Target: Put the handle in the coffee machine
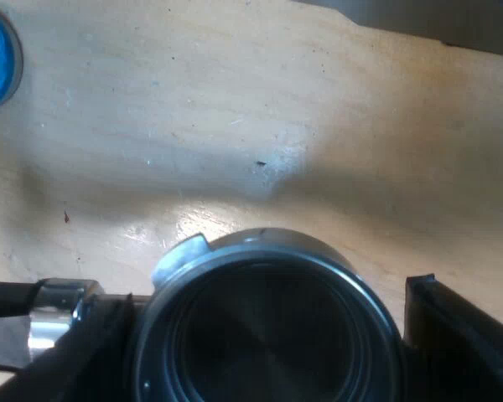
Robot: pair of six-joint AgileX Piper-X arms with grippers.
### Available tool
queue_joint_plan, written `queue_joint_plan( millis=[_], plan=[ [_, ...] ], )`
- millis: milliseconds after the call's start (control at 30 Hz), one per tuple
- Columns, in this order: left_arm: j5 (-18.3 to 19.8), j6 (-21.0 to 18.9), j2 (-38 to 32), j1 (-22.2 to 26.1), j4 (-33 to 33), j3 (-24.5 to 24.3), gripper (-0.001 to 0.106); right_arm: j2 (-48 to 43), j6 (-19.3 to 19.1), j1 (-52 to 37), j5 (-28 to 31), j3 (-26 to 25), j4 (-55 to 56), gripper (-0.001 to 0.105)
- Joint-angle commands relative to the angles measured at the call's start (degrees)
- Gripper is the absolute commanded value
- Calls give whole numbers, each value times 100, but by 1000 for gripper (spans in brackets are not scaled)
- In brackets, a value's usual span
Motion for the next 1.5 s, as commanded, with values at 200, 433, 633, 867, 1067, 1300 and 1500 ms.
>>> queue_joint_plan(
  millis=[200, 433, 633, 867, 1067, 1300, 1500],
  plan=[
    [85, 34, -8, -16, -69, -13, 0, -110, -153, 10, -154, -47, 32, 26],
    [85, 34, -8, -16, -69, -13, 0, -110, -210, 10, -154, -47, 32, 86],
    [132, 34, -8, -16, -69, -13, 0, -110, -287, 10, -154, -47, 32, 89],
    [132, 10, -97, -16, -69, -13, 0, -160, -329, 10, 110, -47, 32, 89],
    [132, -25, -398, 4, -22, -13, 0, -462, -438, 10, 214, -111, 19, 89],
    [146, -55, -607, 413, 121, -13, 0, -1013, -415, 10, 214, -133, 29, 89],
    [146, -7, -823, 924, 416, -13, 0, -1396, -359, 10, 176, -133, 29, 89]
  ],
)
